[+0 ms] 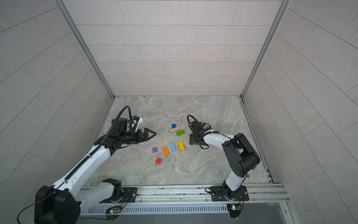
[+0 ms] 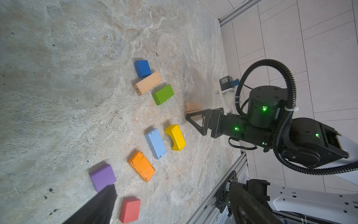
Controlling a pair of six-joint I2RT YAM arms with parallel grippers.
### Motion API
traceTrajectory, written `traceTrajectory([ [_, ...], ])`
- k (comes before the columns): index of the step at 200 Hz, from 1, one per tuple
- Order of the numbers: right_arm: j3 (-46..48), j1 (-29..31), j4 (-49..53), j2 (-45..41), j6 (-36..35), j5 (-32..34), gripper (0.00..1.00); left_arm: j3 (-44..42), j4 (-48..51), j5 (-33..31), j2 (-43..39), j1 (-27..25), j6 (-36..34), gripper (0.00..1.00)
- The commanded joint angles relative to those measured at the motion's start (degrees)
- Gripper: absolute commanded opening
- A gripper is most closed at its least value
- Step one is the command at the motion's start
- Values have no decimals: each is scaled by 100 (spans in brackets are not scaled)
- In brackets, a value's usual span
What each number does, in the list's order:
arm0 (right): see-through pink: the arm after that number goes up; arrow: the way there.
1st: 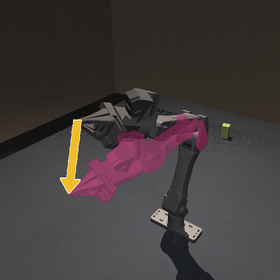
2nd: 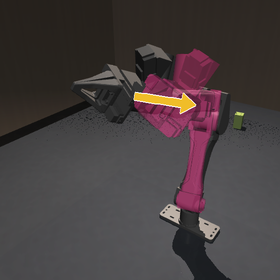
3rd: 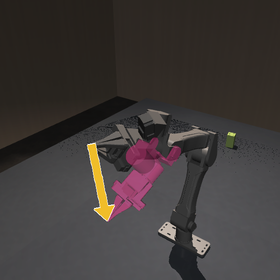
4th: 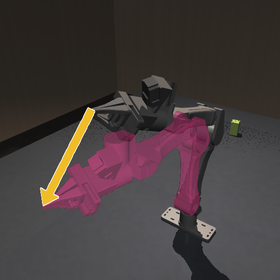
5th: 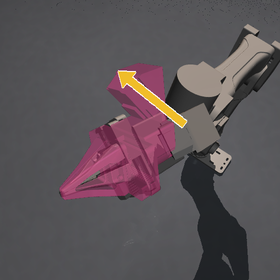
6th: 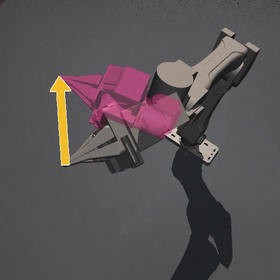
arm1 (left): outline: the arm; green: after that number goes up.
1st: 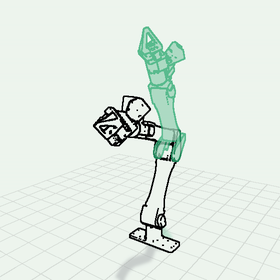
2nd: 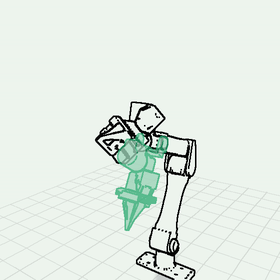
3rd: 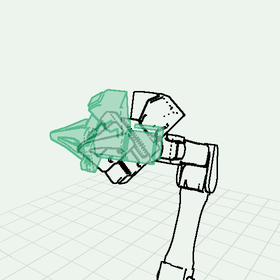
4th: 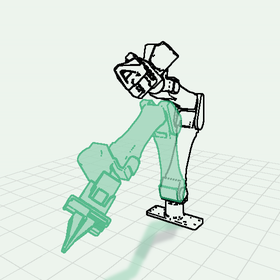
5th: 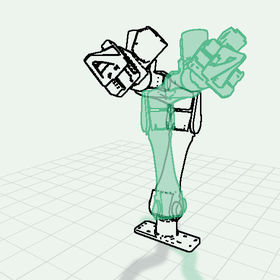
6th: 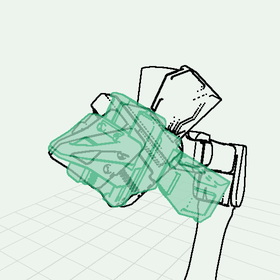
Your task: Build the wood block tower
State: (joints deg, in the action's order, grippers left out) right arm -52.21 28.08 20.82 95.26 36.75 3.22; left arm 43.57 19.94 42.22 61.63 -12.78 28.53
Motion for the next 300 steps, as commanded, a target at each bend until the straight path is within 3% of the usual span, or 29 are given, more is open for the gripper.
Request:
traceTrajectory([
  [1, -84, -13, 115, 98, 126, 99, 77, -60, -87, 16, -94, -24, -23, 98],
  [168, -175, -8, 150, 76, 172, 113, 86, -69, -81, 6, -107, -27, -23, 98],
  [187, -210, -5, 233, 1, 151, 92, 93, -71, -88, 6, -107, -30, -17, 98],
  [254, -432, 75, 683, -586, -234, 93, 98, -59, -87, 15, -101, -26, -11, 98],
  [300, -961, 236, 925, -518, -876, -345, 99, -60, -105, 9, -81, -26, 28, 99],
])
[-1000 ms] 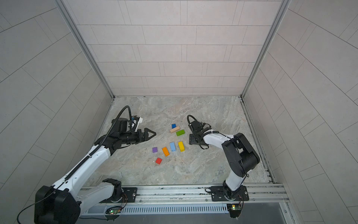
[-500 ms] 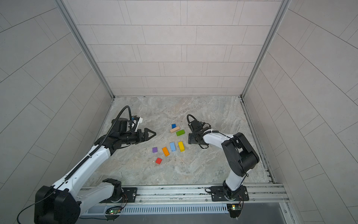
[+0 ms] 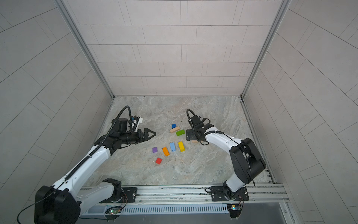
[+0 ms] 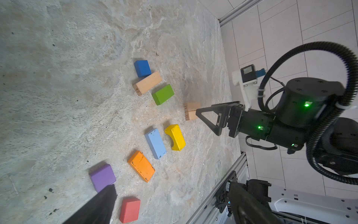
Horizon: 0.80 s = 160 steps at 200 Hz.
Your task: Build the wood block tower
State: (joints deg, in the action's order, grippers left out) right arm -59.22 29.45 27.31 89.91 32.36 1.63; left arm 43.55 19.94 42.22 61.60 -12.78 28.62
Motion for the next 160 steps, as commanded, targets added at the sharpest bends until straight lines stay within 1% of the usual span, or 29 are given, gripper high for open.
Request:
traceTrajectory([
  [1, -271, 97, 275, 26, -443, -196, 99, -53, -105, 7, -78, -24, 20, 99],
  [36, -769, 247, 46, 622, -760, -413, 99, -66, -96, -74, -137, -25, 15, 100],
  [58, -1213, 413, -24, 1056, -882, -365, 99, -77, -96, -45, -159, -31, 21, 100],
  [89, -2005, 603, 142, 1722, -1089, -400, 99, -93, -96, -38, -176, -23, 21, 100],
  [122, -2698, 661, 282, 2416, -1257, -435, 99, -93, -94, -30, -203, -24, 16, 100],
  [160, -3167, 668, 370, 2947, -1331, -495, 99, -101, -98, -14, -223, -24, 23, 100],
])
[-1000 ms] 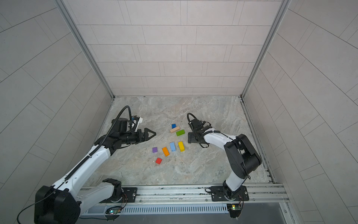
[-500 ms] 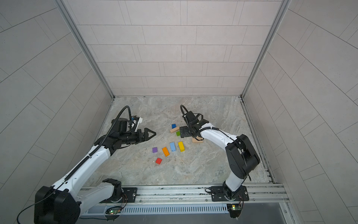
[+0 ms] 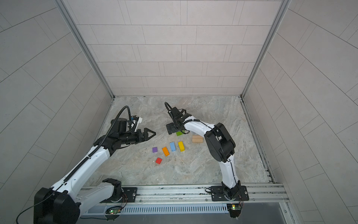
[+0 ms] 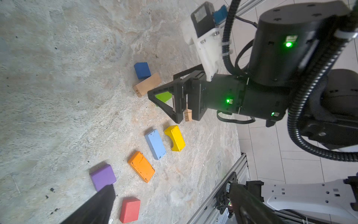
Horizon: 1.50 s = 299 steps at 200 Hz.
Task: Build the wood block tower
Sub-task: 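Grasp the plain wood bar beside the blue cube with the right gripper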
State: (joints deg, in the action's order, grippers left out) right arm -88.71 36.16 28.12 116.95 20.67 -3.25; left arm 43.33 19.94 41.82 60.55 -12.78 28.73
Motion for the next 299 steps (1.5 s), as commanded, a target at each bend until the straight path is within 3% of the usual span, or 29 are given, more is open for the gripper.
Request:
traceTrajectory([
  [1, -227, 1, 290, 251, -165, -9, 99, -79, -102, 31, -120, -24, 11, 100],
  [79, -748, 45, 558, 799, -432, 102, 97, -79, -100, 32, -121, -28, 18, 100],
  [186, -876, 54, 589, 1058, -469, 140, 84, -79, -96, 29, -146, -26, 10, 100],
  [226, -876, 71, 580, 1015, -404, 192, 76, -89, -96, 27, -140, -30, 9, 100],
  [249, -876, 70, 616, 904, -275, 257, 65, -85, -96, 34, -140, -30, 15, 100],
  [299, -670, 88, 707, 173, 233, 505, 61, -94, -106, 54, -115, -33, 18, 100],
])
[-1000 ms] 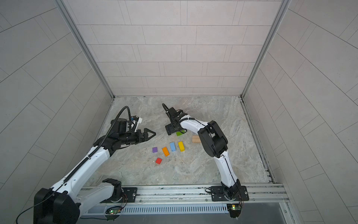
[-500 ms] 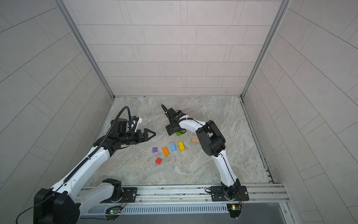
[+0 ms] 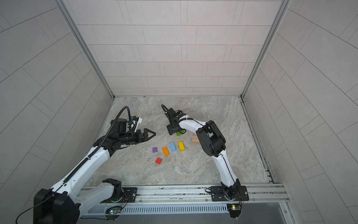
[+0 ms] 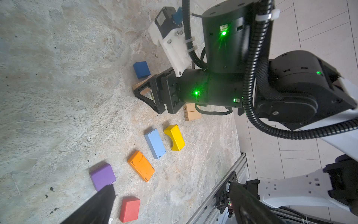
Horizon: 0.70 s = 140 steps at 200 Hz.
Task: Build the wood block tower
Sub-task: 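Grasp the plain wood bar beside the blue cube with the right gripper, then carry the wood bar over the two stacked wood bars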
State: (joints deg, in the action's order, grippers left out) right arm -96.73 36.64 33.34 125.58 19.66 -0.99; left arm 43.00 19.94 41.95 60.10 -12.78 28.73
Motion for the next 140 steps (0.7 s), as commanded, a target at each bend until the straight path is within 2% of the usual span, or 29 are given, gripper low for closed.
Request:
traceTrajectory([
  [1, 143, 38, 187, -700, 344, 291, 61, -58, -110, 41, -69, -28, 18, 100],
  [73, 1909, 60, -15, -2812, 1255, 914, 61, -73, -190, 156, -33, -47, 73, 100],
  [140, 3945, 54, -40, -4587, 1997, 1018, 61, -77, -298, 252, 46, -74, 149, 100],
])
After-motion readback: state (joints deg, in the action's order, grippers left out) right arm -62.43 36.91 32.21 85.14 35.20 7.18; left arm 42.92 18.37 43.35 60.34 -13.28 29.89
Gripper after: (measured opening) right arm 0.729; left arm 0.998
